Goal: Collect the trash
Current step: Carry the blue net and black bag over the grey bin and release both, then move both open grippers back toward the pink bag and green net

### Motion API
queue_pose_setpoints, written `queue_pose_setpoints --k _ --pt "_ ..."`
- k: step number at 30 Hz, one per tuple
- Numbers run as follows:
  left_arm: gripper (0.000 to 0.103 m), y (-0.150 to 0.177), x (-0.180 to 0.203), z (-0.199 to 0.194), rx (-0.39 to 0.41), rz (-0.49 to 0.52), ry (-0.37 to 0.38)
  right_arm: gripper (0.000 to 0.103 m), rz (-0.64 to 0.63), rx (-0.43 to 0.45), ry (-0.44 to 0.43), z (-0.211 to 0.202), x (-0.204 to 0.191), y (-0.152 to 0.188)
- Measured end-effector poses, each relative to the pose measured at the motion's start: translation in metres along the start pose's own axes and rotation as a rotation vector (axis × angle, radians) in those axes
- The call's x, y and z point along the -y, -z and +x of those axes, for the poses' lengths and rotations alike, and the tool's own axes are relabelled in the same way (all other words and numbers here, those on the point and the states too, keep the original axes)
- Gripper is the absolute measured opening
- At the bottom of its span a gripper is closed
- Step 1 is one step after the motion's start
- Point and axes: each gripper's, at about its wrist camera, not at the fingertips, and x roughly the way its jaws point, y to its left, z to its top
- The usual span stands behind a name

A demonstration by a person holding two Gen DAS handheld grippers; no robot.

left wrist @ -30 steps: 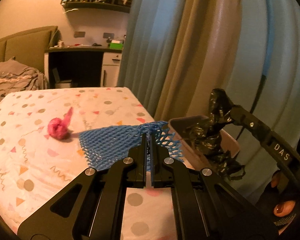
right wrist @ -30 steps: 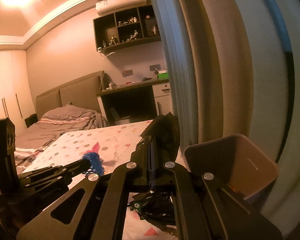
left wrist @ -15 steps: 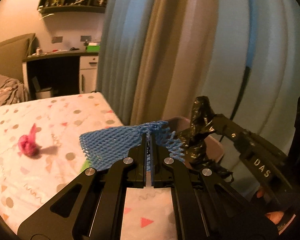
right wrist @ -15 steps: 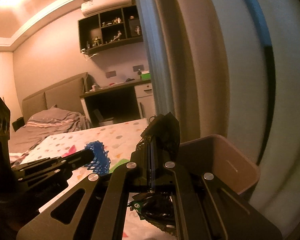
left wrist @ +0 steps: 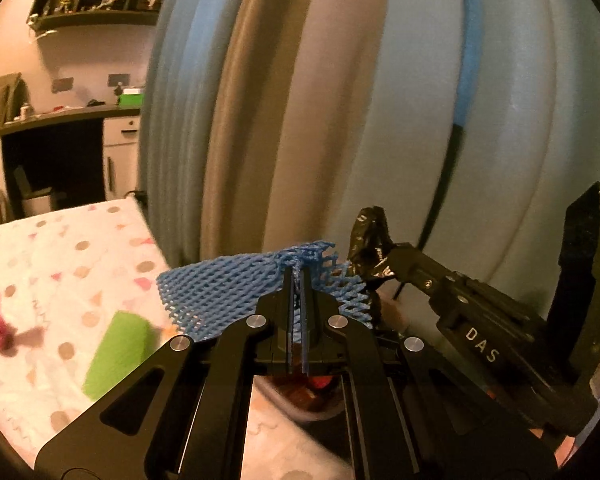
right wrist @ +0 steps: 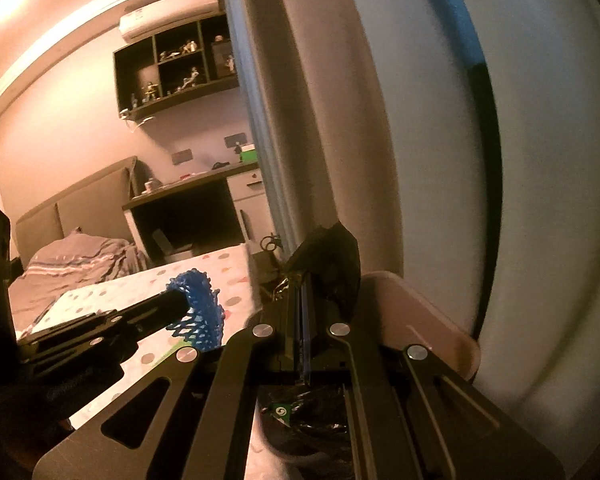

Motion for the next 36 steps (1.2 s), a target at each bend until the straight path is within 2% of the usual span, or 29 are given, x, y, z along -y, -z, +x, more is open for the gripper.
queue_pose_setpoints --k 5,17,27,29,30,31,33,36 --pt "0.002 0.001 -0.003 0.024 -0.02 -0.028 0.083 0.002 0.015 -0.01 0.02 0.009 0.009 -0.002" --pt "0.002 0.02 -0.009 0.067 -0.105 -0.031 0.1 0.002 0.02 -0.039 0.054 0.036 0.014 0.003" --pt "0.002 0.033 -0.001 0.084 -0.155 -0.016 0.146 0.002 0.028 -0.063 0.065 0.05 0.02 0.006" --pt "0.01 0.035 0.0 0.088 -0.172 -0.007 0.143 0.002 0.03 -0.068 0.064 0.052 0.022 0.007" --pt "0.025 0.036 -0.001 0.089 -0.178 -0.004 0.137 0.002 0.03 -0.071 0.063 0.054 0.022 0.007" --pt "0.046 0.038 -0.002 0.09 -0.186 -0.006 0.137 0.002 0.031 -0.074 0.063 0.055 0.024 0.008" --pt "0.068 0.039 -0.005 0.089 -0.18 -0.018 0.134 0.002 0.032 -0.078 0.059 0.057 0.025 0.01" --pt "0.077 0.042 -0.008 0.087 -0.185 -0.023 0.123 0.002 0.031 -0.088 0.06 0.06 0.027 0.011"
